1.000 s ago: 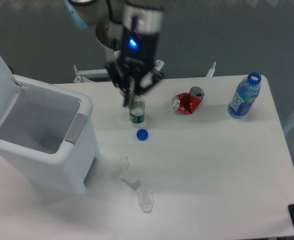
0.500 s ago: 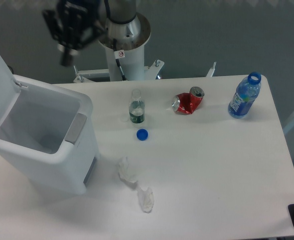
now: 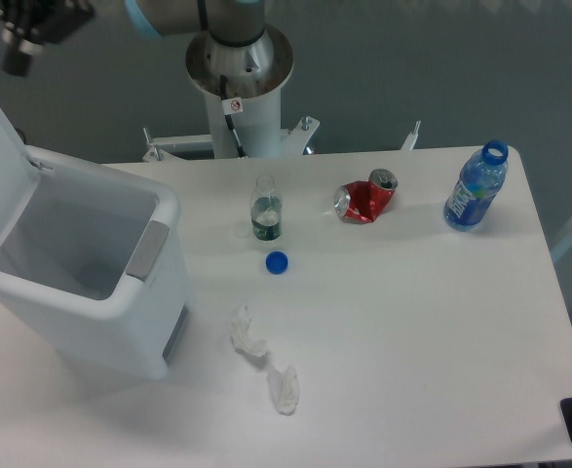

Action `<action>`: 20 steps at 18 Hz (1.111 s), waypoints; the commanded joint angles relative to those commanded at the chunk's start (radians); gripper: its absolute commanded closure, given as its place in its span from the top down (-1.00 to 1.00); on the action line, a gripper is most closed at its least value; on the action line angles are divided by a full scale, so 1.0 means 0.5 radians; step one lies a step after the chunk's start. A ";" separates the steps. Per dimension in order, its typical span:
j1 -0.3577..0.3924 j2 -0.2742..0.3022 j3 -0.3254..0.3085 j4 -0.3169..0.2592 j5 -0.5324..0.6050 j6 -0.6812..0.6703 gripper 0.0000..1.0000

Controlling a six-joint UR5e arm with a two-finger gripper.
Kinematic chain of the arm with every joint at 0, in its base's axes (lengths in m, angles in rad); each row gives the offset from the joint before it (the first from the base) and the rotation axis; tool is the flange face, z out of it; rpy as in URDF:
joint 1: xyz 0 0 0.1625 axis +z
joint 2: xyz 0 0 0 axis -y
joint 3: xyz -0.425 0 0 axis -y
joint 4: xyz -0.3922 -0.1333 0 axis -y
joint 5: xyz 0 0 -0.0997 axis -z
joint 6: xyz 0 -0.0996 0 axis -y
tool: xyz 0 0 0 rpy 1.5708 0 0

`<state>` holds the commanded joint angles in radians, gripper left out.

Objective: Close the trash can

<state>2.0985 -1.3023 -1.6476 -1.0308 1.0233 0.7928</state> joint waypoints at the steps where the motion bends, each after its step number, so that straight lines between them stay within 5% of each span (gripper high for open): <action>1: -0.003 -0.006 0.006 0.000 -0.021 0.034 -0.96; 13: -0.227 -0.288 0.236 0.000 0.003 0.022 -0.97; 20: -0.288 -0.328 0.227 -0.034 0.202 -0.055 -0.97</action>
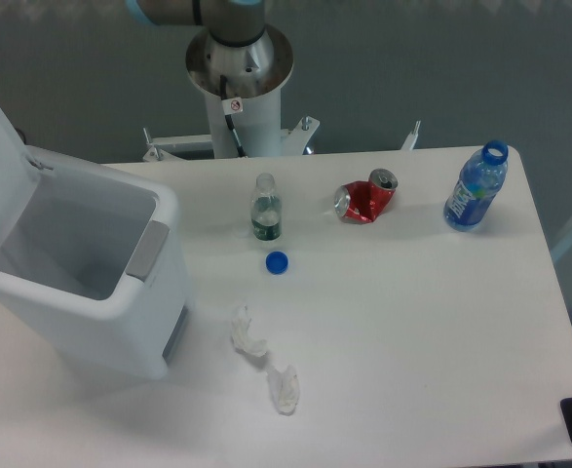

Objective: Close the trash can

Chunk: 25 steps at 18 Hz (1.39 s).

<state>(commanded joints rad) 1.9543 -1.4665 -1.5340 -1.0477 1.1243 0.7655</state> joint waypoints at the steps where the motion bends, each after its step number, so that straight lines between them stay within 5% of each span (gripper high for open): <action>1: 0.000 0.000 0.000 0.000 0.034 -0.021 -0.97; 25: 0.116 -0.071 0.003 0.015 0.381 -0.061 -0.97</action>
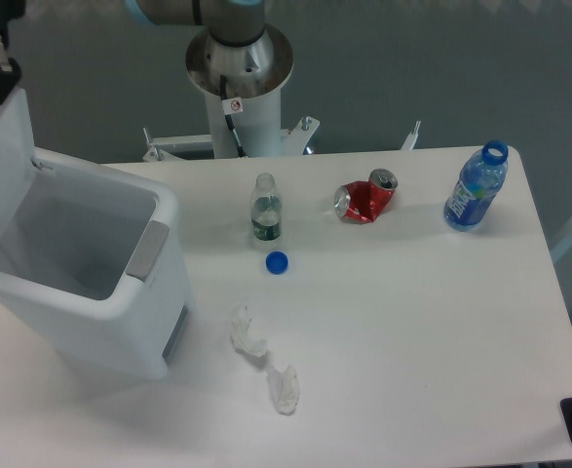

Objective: Close the trash can
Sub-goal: 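Push the lid down with the gripper until it shuts on the can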

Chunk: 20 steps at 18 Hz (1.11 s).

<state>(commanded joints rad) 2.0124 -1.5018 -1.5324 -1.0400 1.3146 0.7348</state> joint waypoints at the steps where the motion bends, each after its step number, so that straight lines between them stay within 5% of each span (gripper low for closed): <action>1: 0.015 0.000 0.000 0.000 0.000 0.000 -0.97; 20: 0.181 -0.150 -0.080 0.006 0.000 0.025 -0.95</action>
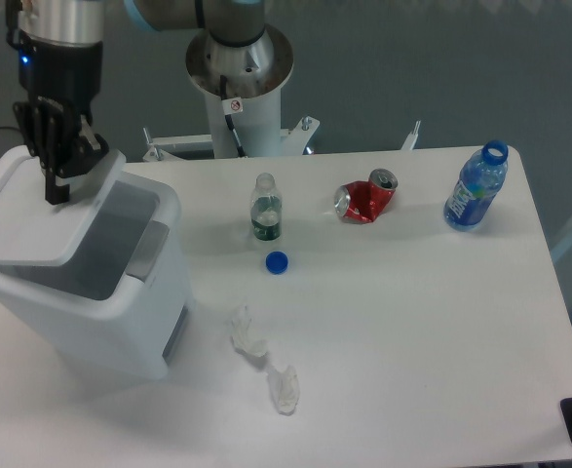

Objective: Close the trash can

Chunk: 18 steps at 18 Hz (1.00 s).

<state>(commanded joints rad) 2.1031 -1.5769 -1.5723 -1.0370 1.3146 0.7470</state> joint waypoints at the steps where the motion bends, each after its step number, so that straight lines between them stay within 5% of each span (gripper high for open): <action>1: 0.006 -0.015 0.000 0.000 0.000 0.000 -0.95; 18: 0.111 -0.114 -0.074 0.012 0.000 0.003 -0.95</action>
<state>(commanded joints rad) 2.1583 -1.6337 -1.6091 -1.0309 1.3146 0.7486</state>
